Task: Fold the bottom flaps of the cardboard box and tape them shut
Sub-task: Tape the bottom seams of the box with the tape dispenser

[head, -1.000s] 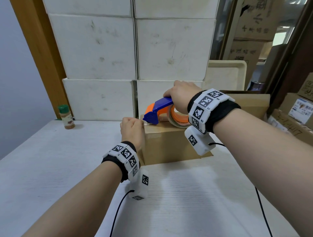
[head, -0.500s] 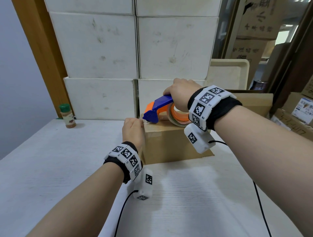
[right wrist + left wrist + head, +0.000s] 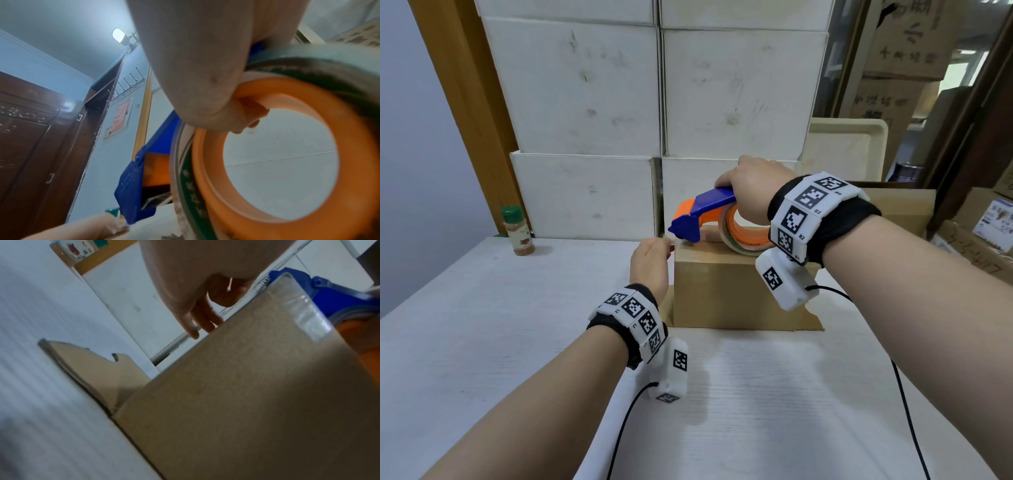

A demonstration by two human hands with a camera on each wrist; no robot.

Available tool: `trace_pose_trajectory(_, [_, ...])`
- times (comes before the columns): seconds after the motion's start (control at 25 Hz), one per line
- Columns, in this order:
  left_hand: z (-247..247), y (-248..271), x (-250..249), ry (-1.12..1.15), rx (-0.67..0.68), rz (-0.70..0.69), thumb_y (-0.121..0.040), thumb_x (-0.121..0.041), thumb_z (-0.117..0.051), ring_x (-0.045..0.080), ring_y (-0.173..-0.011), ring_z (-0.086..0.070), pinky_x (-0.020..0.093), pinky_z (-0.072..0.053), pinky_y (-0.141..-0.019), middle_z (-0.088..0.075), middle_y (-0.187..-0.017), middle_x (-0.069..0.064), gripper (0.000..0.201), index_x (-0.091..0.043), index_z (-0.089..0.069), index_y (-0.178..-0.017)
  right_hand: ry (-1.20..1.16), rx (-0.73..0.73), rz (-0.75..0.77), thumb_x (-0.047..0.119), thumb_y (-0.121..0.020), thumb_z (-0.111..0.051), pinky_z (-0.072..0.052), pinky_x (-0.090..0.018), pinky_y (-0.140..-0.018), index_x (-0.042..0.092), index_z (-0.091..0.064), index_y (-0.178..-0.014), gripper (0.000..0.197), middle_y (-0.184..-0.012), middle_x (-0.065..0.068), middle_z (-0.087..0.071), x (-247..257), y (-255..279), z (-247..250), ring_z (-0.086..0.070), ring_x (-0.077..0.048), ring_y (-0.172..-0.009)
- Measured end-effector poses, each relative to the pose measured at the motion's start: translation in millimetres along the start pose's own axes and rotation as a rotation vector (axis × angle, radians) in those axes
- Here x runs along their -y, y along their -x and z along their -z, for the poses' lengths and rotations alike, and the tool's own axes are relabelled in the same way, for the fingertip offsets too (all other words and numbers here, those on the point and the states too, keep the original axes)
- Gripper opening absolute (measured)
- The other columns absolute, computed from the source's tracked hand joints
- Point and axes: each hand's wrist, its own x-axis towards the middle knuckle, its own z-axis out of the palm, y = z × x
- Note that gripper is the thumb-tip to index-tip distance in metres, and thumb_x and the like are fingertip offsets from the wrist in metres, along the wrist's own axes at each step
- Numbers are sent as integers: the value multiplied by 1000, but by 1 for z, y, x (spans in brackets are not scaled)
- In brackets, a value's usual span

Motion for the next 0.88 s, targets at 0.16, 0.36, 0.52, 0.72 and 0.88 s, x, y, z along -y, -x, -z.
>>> trace_pose_trajectory(0.16, [3, 1, -1, -63, 39, 0, -95, -17, -46, 6, -63, -45, 14, -36, -63, -48, -70, -5, 29, -21, -48, -66, 35, -31, -7, 2, -86, -44, -34, -32, -71, 23, -59, -118, 41, -99, -6, -46, -2, 3, 1, -46, -23, -81])
trace_pose_trajectory(0.36, [2, 2, -9, -70, 114, -5, -70, -29, -41, 23, -73, -33, 37, -32, -75, -37, -68, 8, 22, -15, -33, -55, 35, -28, -6, 4, -87, -45, -34, -32, -72, 24, -58, -120, 41, -100, -6, -45, -2, 6, 1, -45, -23, -83])
trace_pose_trajectory(0.52, [2, -1, -18, -47, 114, 42, -62, -25, -37, 23, -80, -31, 32, -26, -75, -33, -67, 5, 13, -15, -31, -56, 26, -26, -9, 3, -87, -46, -36, -31, -73, 23, -58, -120, 40, -101, -6, -46, -3, 8, 1, -47, -22, -83])
trace_pose_trajectory(0.72, [3, 1, -12, -94, 132, 10, -73, -21, -43, 18, -63, -38, 22, -33, -66, -39, -63, -1, 17, -18, -40, -56, 28, -15, -18, 3, -87, -46, -36, -31, -72, 21, -58, -121, 40, -101, -7, -47, -2, 9, 0, -48, -23, -83])
trace_pose_trajectory(0.88, [1, 1, -12, -86, 118, 80, -78, -18, -41, 11, -67, -46, 29, -40, -81, -47, -66, -4, 20, -19, -45, -59, 34, -7, -11, 3, -88, -44, -37, -32, -72, 21, -59, -119, 39, -103, -7, -51, 0, 9, -1, -48, -23, -83])
